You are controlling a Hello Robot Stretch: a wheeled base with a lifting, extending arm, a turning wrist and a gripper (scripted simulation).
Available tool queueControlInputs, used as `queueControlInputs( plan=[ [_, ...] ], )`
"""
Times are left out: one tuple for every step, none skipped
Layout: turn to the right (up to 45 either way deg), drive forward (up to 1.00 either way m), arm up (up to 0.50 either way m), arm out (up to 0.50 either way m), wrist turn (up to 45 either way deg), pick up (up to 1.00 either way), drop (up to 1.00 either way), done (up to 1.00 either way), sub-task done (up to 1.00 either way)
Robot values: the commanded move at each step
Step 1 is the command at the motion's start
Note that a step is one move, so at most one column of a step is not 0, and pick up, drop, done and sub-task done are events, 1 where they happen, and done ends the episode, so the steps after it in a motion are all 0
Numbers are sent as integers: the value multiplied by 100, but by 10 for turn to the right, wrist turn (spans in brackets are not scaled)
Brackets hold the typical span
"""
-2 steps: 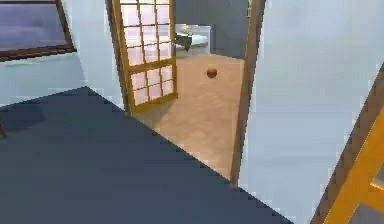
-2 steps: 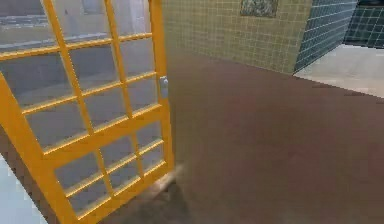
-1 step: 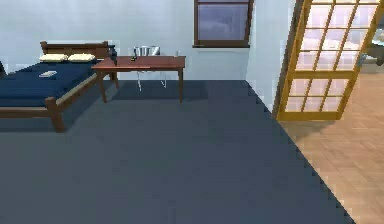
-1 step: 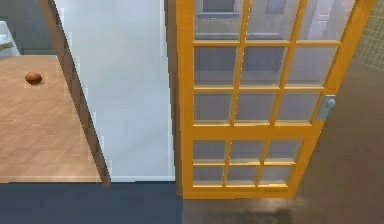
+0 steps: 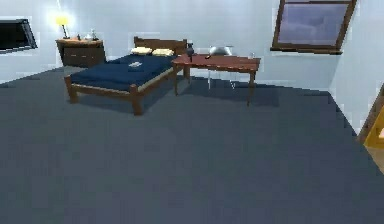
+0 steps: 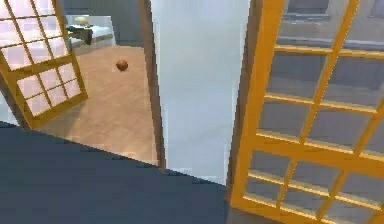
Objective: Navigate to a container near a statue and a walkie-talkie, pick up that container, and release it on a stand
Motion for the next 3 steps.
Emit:
queueControlInputs(
  plan=[
    [0,30,0,0,0,0,0,0,0],
    [-240,0,0,0,0,0,0,0,0],
    [0,45,0,0,0,0,0,0,0]
  ],
)
